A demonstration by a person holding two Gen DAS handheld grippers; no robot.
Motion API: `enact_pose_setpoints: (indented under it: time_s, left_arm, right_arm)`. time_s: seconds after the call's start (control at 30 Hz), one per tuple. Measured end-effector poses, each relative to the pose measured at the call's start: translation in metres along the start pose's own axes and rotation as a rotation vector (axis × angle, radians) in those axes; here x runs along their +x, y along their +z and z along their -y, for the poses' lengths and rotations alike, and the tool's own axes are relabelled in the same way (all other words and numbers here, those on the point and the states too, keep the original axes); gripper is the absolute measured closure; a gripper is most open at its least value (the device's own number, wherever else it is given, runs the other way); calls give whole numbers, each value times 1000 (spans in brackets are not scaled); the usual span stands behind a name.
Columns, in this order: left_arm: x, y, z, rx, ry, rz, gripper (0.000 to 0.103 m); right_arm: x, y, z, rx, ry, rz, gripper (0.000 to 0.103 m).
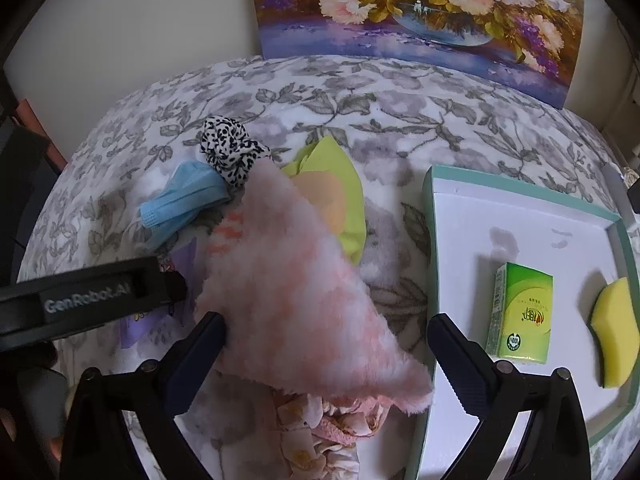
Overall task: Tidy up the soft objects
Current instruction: 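Move the left gripper to the purple wipes pack while the right reaches the pink towel, then grasp the purple wipes pack with the left gripper while the right grasps the pink towel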
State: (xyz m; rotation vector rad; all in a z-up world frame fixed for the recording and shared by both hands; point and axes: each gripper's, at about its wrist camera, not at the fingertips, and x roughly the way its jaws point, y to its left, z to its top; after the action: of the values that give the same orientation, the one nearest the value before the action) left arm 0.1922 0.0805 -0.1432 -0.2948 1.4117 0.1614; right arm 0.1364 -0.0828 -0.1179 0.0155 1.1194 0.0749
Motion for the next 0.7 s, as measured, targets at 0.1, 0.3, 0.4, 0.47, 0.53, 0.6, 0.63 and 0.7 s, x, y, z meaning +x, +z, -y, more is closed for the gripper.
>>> enact_pose_setpoints:
  time_s: [0.1,0.3,0.4,0.47,0.53,0.6,0.63,0.7]
  left_arm:
    - [6,3,2,0,1,-8,1]
    - [16,7,-2,-11,17,-12,2]
    - [17,7,-5,-17,10,-13,15]
    - [17,6,-7,-15,-5,-11,23]
    - [17,5,-3,-21,-31,-17,24]
    - [17,4,-3,-28,-40,-22,25]
    - [17,3,-3,-26,-36,-21,25]
    - [18,1,2,-18,-31,-20,25]
  right_arm:
    - [3,1,0,5,-2,-13,5]
    - [4,1,0,8,16,-16,20]
    - [1,1,0,5,23,-9,32]
    - [-1,2,2,11,43,-10,41]
    - [-2,2,4,18,55,-10,50]
    - [-4,2,7,28,74,-11,60]
    - [-4,2,7,30,82,-13,61]
    - [-5,1,8,27,94,-14,65]
